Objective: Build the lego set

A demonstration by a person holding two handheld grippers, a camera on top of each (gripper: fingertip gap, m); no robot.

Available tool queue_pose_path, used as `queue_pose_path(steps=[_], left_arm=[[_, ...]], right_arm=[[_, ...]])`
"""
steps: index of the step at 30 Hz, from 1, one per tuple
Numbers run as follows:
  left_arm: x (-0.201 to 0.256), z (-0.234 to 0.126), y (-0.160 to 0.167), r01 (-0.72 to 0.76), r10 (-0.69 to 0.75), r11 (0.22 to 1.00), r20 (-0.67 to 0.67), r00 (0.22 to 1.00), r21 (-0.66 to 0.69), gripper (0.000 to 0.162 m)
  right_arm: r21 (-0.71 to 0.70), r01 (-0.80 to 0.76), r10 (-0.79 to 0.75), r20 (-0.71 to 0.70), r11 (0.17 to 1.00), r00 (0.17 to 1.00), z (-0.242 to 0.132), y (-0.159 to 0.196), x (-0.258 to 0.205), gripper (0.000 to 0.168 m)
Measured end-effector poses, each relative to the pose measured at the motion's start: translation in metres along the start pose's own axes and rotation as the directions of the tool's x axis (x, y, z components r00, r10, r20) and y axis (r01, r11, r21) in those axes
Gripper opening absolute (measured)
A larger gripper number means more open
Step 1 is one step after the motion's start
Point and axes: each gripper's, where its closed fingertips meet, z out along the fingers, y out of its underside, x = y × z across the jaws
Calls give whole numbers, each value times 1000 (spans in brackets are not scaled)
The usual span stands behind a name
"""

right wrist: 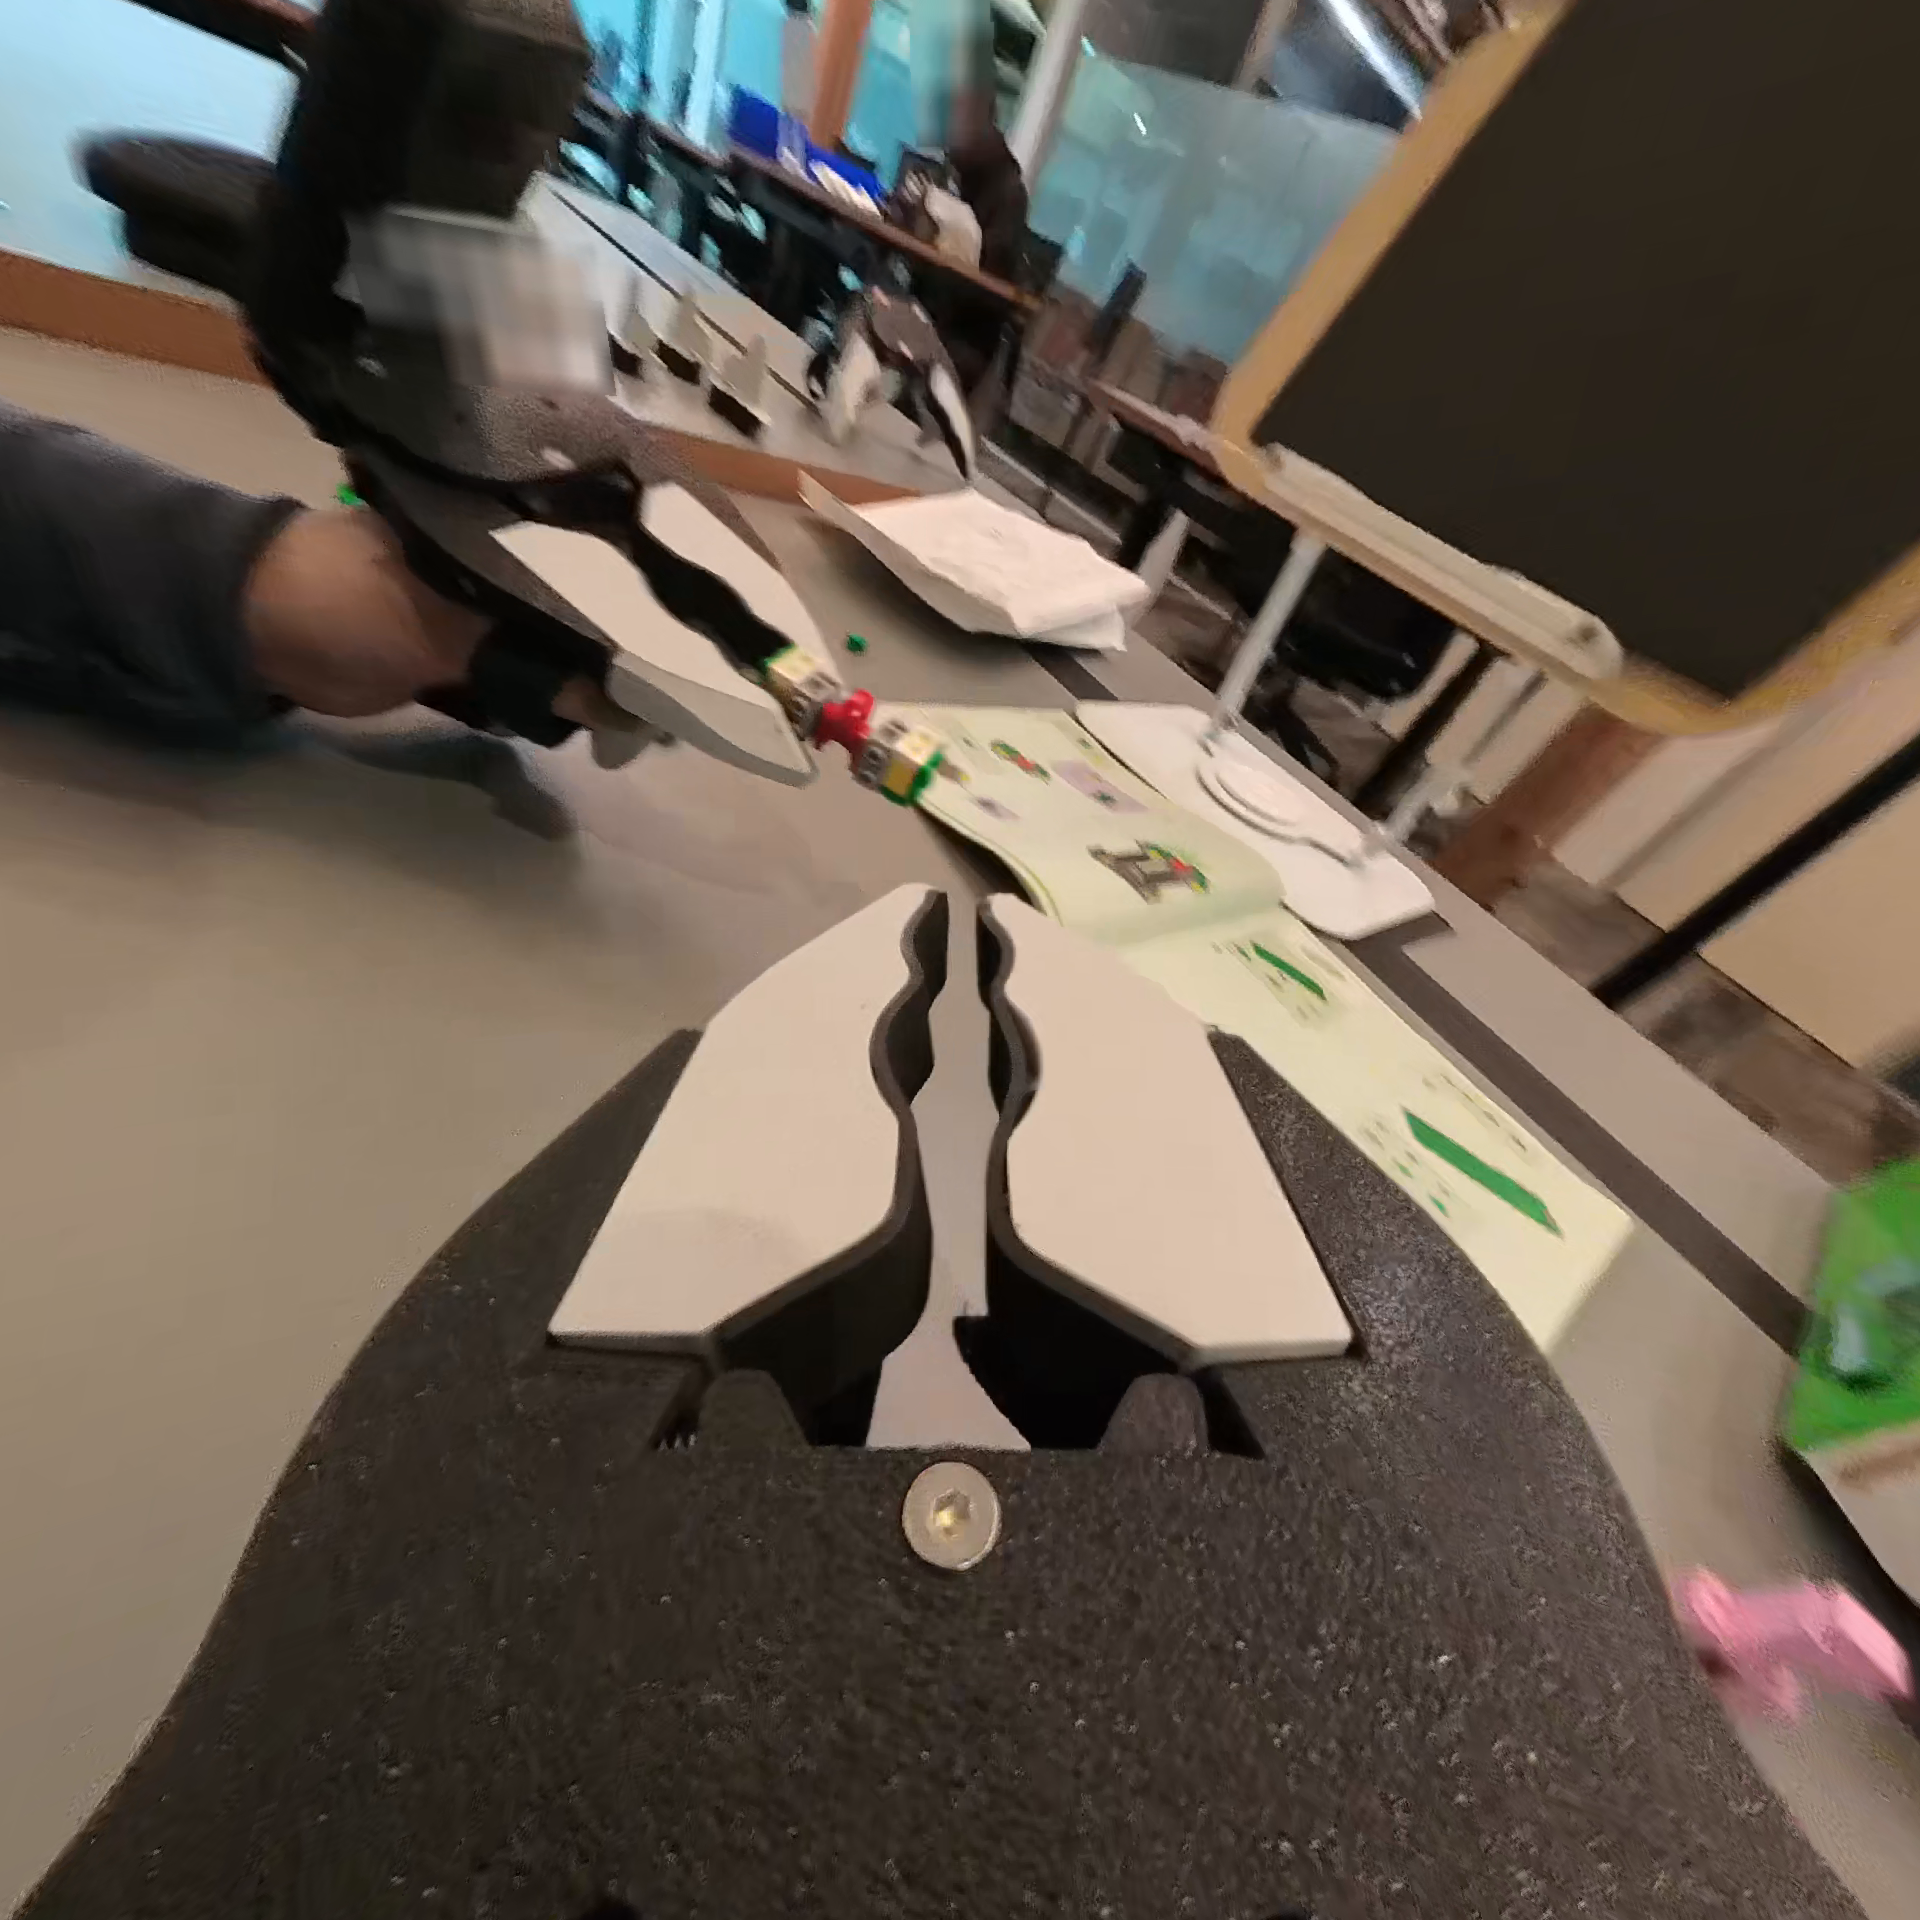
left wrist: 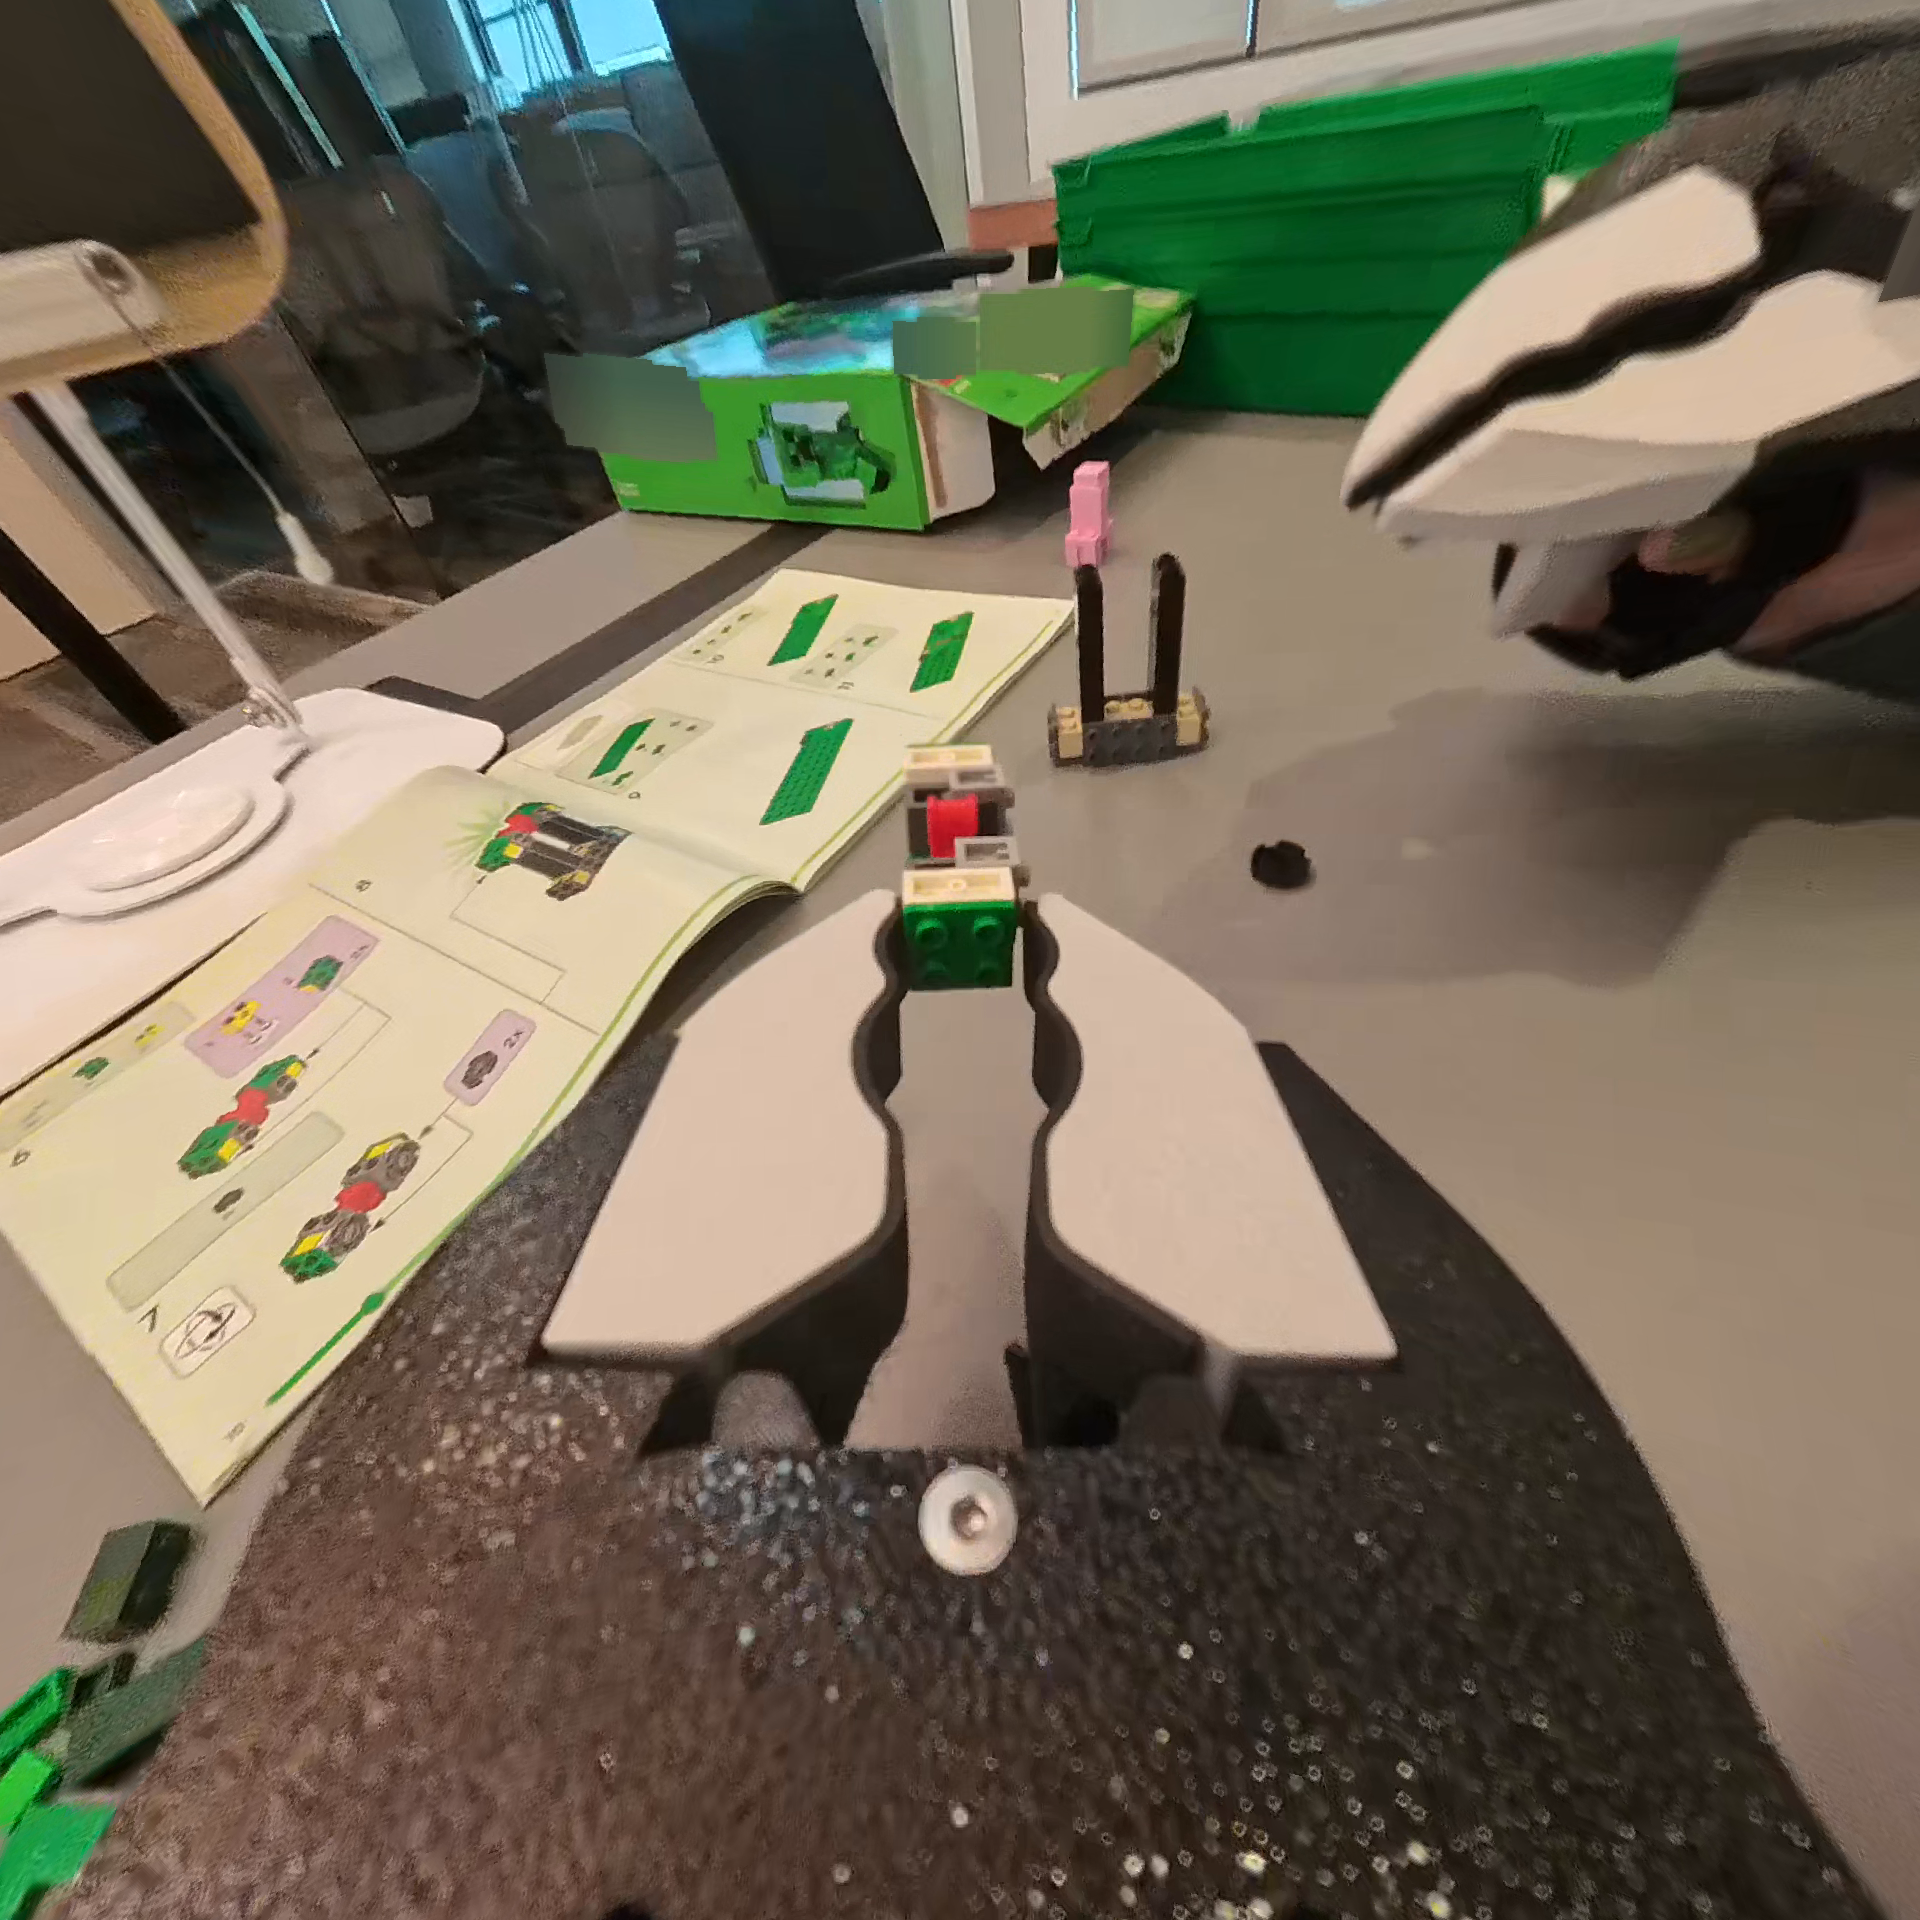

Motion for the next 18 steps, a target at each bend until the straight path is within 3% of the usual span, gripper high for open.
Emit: queue_pose_path(steps=[4, 7, 9, 18], left_arm=[[8, 16, 5, -28, 26, 998, -31, 999, -52, 20], [16, 18, 6, -70, 67, 995, -46, 997, -64, 20], [21, 17, 8, -96, 93, 993, -54, 994, -69, 20], [30, 14, 8, -131, 125, 990, -81, 989, -61, 20]], right_arm=[[-200, -103, 116, 54, 974, 992, -10, 35, 6, 14], [-395, -153, 217, 122, 906, 968, -11, 69, -13, 24], [-485, -175, 250, 94, 857, 964, -8, 85, -19, 25], [-589, -268, 328, -5, 762, 945, 3, 95, -26, 23]])
